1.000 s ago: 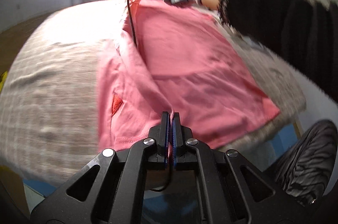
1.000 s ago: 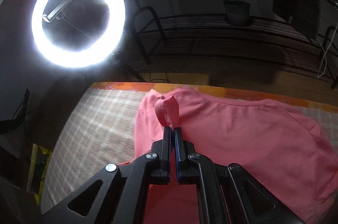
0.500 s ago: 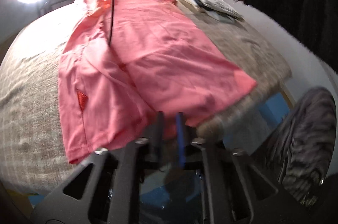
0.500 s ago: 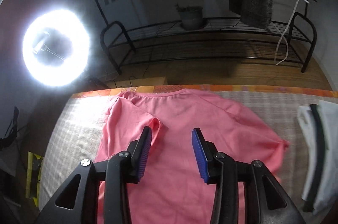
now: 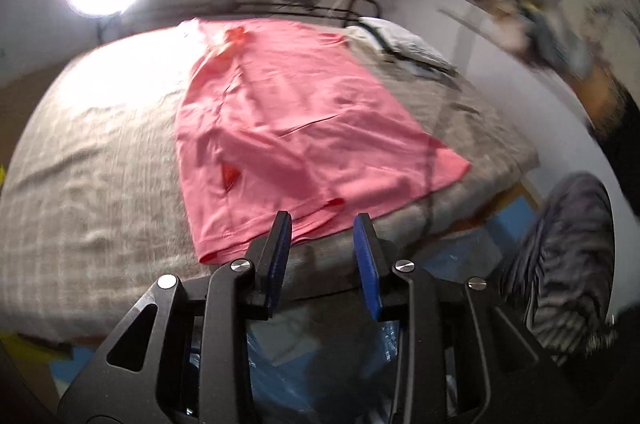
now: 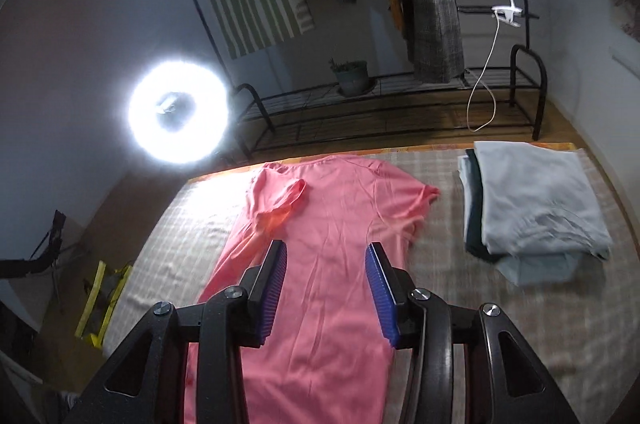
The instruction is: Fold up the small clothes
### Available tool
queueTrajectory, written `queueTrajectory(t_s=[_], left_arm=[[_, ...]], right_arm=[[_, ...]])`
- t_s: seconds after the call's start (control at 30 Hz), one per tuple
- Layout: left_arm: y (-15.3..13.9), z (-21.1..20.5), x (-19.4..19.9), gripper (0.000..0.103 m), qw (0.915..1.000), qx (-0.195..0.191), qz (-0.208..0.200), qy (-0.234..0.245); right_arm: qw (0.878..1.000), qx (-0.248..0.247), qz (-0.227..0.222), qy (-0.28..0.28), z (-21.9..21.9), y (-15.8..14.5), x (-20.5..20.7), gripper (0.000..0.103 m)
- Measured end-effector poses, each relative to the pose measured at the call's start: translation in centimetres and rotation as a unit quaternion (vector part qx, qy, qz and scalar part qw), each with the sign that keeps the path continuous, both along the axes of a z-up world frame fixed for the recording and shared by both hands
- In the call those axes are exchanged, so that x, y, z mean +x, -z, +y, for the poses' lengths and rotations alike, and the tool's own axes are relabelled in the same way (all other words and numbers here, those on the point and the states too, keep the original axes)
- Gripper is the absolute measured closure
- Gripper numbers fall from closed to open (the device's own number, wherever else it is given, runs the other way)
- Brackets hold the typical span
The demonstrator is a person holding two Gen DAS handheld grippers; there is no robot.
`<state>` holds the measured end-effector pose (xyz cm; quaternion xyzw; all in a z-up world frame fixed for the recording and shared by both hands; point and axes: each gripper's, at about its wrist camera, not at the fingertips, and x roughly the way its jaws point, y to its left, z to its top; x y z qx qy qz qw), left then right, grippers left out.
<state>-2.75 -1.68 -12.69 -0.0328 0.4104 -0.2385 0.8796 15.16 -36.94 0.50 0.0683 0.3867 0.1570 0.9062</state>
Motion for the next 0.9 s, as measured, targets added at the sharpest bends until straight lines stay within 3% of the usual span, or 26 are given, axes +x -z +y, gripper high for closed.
queueTrajectory(t_s=[0.17,0.23,0.37,0.47,0.53,0.57,0.6,0.63,0.9], left_arm=[[1.2,-1.3,2.3,0.071,0.9992,-0.017,0.025,-0.027],[1.7,-2.7,2.9,0.07,0.9992,0.007,0.025,-0.031],[3.6,-4.2,4.0,0.07,0.9974,0.041,0.04,-0.043],[4.6,-4.7,4.8,0.07,0.9962,0.049,0.046,-0.054],[5.0,-4.9,5.3,0.07,0.9956,0.055,0.044,-0.062],[5.1,-5.1,5.5,0.076,0.9955,0.057,0.041,-0.063],[5.3,-5.3,5.6,0.095,0.9952,0.062,0.04,-0.064],[5.4,-5.4,5.7,0.1,0.9952,0.066,0.041,-0.06],[5.4,-6.0,4.9,0.103,0.995,0.089,0.013,-0.043]], right_arm=[[0.998,0.03,0.036,-0.046,3.6,3.5,-4.5,0.059],[0.996,0.031,0.054,-0.069,5.6,5.6,-4.5,0.059],[0.986,0.048,0.117,-0.106,9.4,9.7,-2.0,0.059],[0.984,0.03,0.123,-0.122,11.9,11.4,0.8,0.059],[0.983,0.046,0.137,-0.116,12.5,12.9,3.0,0.058],[0.981,0.056,0.148,-0.112,12.8,13.7,4.2,0.058],[0.98,0.058,0.155,-0.107,13.3,14.4,4.8,0.057],[0.98,0.06,0.163,-0.101,13.7,15.1,5.7,0.057],[0.976,0.044,0.189,-0.097,17.9,18.8,10.9,0.057]])
